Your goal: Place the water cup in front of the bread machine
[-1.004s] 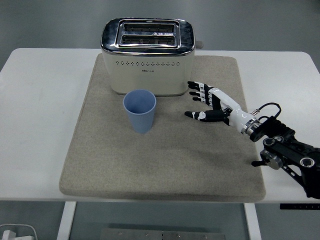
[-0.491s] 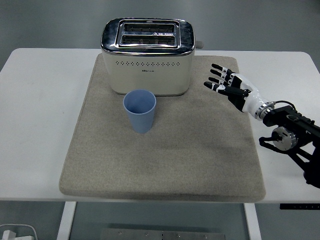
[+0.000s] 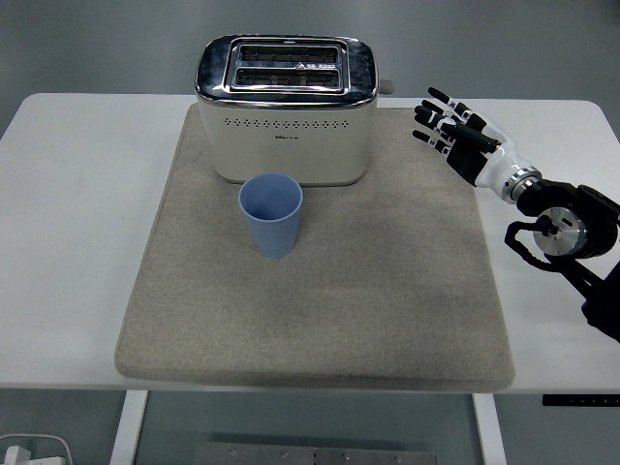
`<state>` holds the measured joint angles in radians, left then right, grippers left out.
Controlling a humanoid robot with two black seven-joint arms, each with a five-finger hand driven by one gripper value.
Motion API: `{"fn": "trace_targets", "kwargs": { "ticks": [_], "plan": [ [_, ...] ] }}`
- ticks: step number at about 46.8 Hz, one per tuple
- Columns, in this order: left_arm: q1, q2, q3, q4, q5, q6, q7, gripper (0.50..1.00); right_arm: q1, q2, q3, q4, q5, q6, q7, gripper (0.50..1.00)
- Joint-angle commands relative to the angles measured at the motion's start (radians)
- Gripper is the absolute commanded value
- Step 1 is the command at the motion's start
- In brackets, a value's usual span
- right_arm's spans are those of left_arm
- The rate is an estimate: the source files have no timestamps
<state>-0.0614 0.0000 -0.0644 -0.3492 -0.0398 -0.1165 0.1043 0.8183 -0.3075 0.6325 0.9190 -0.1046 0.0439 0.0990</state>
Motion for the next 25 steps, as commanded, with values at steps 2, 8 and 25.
{"fn": "trace_targets", "kwargs": {
  "ticks": [2, 8, 25],
  "plan": [
    [0.0, 0.0, 0.0, -0.001, 0.0, 0.0, 0.0, 1.0, -0.004, 0.001, 0.007, -0.003, 0.0, 0.002, 0.001, 0.928],
    [0.0, 0.0, 0.0, -0.001, 0.0, 0.0, 0.0, 1.0, -0.004, 0.001, 0.01, -0.008, 0.0, 0.002, 0.001, 0.926],
    [0.002, 0.0, 0.0, -0.001, 0.0, 0.0, 0.0, 1.0, -0.004, 0.001, 0.01, -0.011, -0.001, 0.001, 0.001, 0.928]
  ]
}}
